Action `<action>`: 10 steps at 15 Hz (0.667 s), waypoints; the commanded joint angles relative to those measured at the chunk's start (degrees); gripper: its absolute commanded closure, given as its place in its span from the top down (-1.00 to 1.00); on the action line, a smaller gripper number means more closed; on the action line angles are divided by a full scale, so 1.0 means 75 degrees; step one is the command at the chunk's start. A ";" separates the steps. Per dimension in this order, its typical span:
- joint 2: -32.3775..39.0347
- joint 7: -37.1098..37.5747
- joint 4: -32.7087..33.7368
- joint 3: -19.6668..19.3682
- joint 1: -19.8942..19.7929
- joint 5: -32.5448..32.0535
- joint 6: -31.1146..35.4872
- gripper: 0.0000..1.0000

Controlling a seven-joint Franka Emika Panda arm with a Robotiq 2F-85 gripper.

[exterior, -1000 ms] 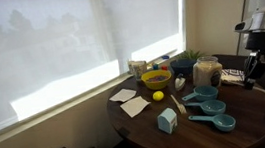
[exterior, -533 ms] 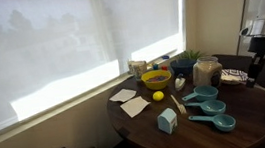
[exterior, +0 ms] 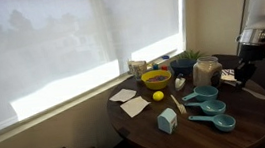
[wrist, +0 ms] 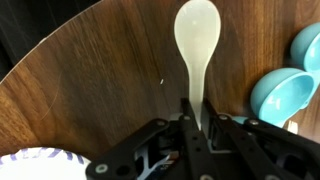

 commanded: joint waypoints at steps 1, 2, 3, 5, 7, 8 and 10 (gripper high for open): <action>0.0792 0.0552 0.0009 0.0190 -0.0054 -0.0113 0.0636 -0.93; 0.0964 0.0617 0.0005 0.0192 -0.0034 -0.0094 0.0774 -0.93; 0.1129 0.0677 0.0003 0.0212 -0.0033 -0.0118 0.0901 -0.93; 0.1420 0.0693 0.0000 0.0202 -0.0011 -0.0139 0.1097 -0.93; 0.1620 0.0643 -0.0002 0.0168 0.0023 -0.0129 0.1214 -0.93; 0.1648 0.0641 -0.0002 0.0171 0.0015 -0.0172 0.1195 -0.93; 0.1407 0.0670 0.0039 0.0166 -0.0018 -0.0228 0.0978 -0.22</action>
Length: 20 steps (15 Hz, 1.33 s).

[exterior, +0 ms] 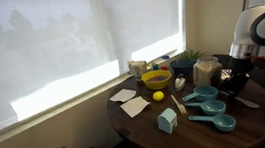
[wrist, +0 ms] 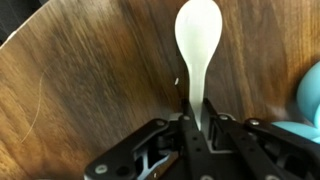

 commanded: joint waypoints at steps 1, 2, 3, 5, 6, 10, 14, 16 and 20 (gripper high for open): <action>-0.0243 0.0232 0.0006 0.0077 -0.0065 -0.0341 -0.0165 -0.11; -0.0461 0.0292 0.0014 0.0163 -0.0156 -0.0599 -0.0301 0.04; -0.0617 0.0359 0.0024 0.0215 -0.0224 -0.0836 -0.0411 0.16; -0.1055 0.0435 0.0058 0.0259 -0.0309 -0.1255 -0.0720 0.45; -0.1352 0.0401 0.0088 0.0268 -0.0329 -0.1418 -0.0916 0.57; -0.2739 0.0207 0.0074 0.0313 -0.0366 -0.1985 -0.1614 1.00; -0.4105 0.0262 0.0221 0.0249 -0.0466 -0.2222 -0.1937 1.00; -0.4487 0.0318 0.0357 0.0185 -0.0536 -0.2179 -0.1778 1.00; -0.4777 0.0471 0.0587 0.0249 -0.0590 -0.2045 -0.1626 1.00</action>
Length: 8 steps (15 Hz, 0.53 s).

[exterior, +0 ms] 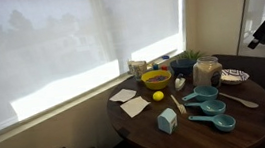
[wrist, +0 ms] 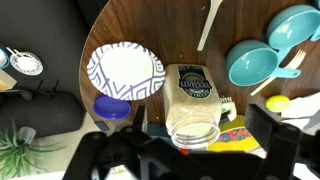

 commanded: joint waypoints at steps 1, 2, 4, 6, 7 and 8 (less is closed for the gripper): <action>-0.0208 0.0273 0.0150 0.0111 -0.0075 0.0012 0.0130 1.00; -0.0241 0.0316 0.0176 0.0137 -0.0070 0.0018 0.0183 1.00; -0.0360 0.0599 0.0146 0.0154 -0.0137 0.0155 0.0512 1.00; -0.0247 0.0443 0.0147 0.0050 -0.0030 0.0126 0.0475 1.00; -0.0276 0.0578 0.0147 0.0059 -0.0045 0.0187 0.0626 1.00; -0.0299 0.0651 0.0147 0.0063 -0.0053 0.0220 0.0681 1.00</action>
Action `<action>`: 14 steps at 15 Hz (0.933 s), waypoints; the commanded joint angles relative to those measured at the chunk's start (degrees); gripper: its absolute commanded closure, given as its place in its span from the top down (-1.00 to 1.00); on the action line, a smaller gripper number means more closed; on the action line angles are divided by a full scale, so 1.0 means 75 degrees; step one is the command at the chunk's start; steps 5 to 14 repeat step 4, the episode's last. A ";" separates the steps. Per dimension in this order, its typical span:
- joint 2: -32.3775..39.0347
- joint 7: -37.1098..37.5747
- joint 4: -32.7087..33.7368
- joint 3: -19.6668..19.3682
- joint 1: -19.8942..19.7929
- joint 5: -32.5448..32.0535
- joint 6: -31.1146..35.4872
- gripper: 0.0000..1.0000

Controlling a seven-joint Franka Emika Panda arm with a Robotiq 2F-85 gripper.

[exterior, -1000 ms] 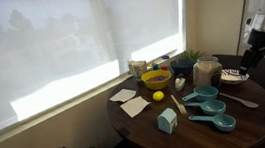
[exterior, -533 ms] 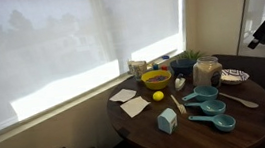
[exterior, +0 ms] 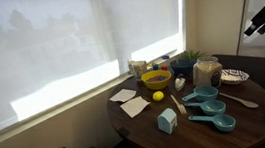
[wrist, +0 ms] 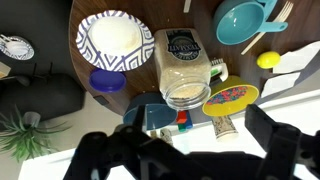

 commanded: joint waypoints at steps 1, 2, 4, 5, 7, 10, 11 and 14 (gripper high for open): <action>-0.0005 -0.0022 0.0015 0.0029 -0.0054 0.0076 0.0012 1.00; -0.0015 -0.0014 0.0015 0.0029 -0.0054 0.0087 0.0023 1.00; -0.0021 -0.0008 0.0015 0.0029 -0.0055 0.0094 0.0027 1.00; -0.0021 -0.0008 0.0015 0.0029 -0.0055 0.0094 0.0027 1.00; -0.0021 -0.0008 0.0015 0.0029 -0.0055 0.0094 0.0027 1.00; -0.0021 -0.0008 0.0015 0.0029 -0.0055 0.0094 0.0027 1.00; -0.0021 -0.0008 0.0015 0.0029 -0.0055 0.0094 0.0027 1.00; -0.0021 -0.0008 0.0015 0.0029 -0.0055 0.0094 0.0027 1.00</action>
